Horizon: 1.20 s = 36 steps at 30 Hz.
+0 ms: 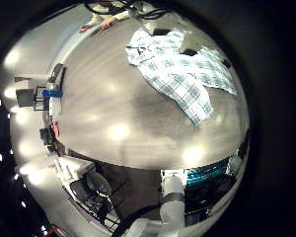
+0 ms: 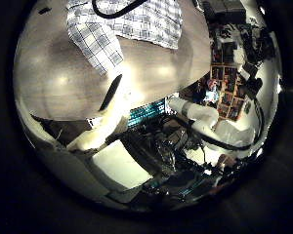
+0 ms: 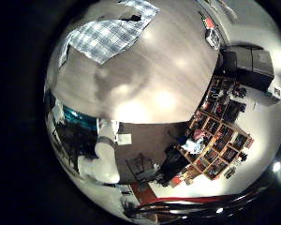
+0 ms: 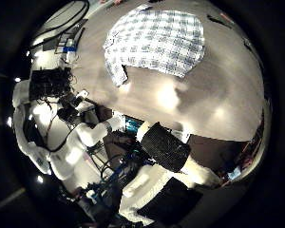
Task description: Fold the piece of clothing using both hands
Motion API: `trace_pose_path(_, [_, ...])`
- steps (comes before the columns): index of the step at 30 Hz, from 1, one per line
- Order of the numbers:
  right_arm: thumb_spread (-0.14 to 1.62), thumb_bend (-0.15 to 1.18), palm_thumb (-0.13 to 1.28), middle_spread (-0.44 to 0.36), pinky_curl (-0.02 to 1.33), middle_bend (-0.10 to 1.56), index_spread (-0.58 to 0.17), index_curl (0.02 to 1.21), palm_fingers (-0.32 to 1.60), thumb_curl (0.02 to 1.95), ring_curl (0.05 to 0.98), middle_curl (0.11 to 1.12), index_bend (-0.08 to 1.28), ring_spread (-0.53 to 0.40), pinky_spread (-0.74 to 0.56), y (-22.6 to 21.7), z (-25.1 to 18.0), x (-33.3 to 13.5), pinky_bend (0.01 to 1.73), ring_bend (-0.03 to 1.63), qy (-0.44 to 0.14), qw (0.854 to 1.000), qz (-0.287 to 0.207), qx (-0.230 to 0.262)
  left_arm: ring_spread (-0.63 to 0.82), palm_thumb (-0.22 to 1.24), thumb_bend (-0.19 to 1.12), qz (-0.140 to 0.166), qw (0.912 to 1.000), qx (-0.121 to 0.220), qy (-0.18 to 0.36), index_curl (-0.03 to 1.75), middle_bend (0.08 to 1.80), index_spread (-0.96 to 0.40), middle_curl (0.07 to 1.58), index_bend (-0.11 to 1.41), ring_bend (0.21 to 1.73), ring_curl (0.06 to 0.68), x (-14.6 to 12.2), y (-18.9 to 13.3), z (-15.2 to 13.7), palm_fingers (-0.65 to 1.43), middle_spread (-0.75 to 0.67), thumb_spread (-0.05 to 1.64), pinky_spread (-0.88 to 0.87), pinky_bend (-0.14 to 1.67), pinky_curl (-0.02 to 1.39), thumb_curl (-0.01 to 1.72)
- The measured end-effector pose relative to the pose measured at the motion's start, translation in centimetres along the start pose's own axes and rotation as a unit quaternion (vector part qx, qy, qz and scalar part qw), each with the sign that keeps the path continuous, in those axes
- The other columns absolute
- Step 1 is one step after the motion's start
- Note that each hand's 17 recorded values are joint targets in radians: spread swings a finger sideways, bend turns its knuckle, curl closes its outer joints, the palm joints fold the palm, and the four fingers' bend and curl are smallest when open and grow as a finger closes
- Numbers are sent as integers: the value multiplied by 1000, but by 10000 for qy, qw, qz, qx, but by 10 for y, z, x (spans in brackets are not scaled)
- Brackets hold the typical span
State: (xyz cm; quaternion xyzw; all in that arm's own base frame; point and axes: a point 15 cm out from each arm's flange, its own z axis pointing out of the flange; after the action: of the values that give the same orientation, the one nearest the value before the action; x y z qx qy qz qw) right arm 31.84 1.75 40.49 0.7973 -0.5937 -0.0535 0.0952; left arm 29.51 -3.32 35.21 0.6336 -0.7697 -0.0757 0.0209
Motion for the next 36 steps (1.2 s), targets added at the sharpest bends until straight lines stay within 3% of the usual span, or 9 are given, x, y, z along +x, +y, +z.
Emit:
trace_pose_path(13, [1330, -12, 425, -78, 89, 375, -403, 302, 320, 293, 183, 379, 167, -61, 266, -7, 14, 1, 712, 749, -52, 9998, -22, -188, 169, 385, -19, 219, 9995, -195, -111, 521, 189, -115, 401, 192, 650, 161, -6, -16, 22, 341, 75, 1175, 213, 275, 352, 339])
trace_pose_path(18, [1336, -11, 431, -79, 90, 378, -403, 298, 319, 292, 185, 381, 161, -75, 256, -18, 24, 4, 725, 749, -125, 9994, 10, -322, 196, 374, -22, 277, 9991, -315, -100, 509, 171, -97, 387, 182, 651, 166, -13, -30, 52, 281, 100, 1174, 230, 292, 362, 334])
trace_pose_path(25, [1330, -13, 424, -79, 93, 380, -386, 291, 285, 289, 190, 382, 161, -75, 248, -37, 52, 5, 741, 751, -189, 9974, 22, -700, 307, 249, -44, 466, 9985, -281, -61, 460, 154, -38, 340, 158, 655, 177, -11, -53, 105, 114, 196, 1094, 297, 363, 384, 307])
trace_pose_path(30, [1329, -13, 423, -79, 91, 383, -385, 293, 277, 290, 190, 383, 167, -72, 243, -43, 63, 4, 735, 745, -215, 9960, 6, -873, 397, 195, -39, 588, 9981, -176, -59, 413, 169, 1, 316, 144, 665, 182, -4, -81, 140, 26, 271, 1008, 359, 415, 390, 304])
trace_pose_path(36, [1328, -12, 423, -79, 91, 382, -381, 294, 273, 290, 194, 382, 164, -67, 239, -42, 64, 5, 724, 739, -221, 9959, 11, -882, 459, 163, -35, 699, 9967, -411, -62, 360, 182, 34, 307, 142, 670, 187, 11, -91, 168, -22, 348, 920, 413, 449, 386, 310])
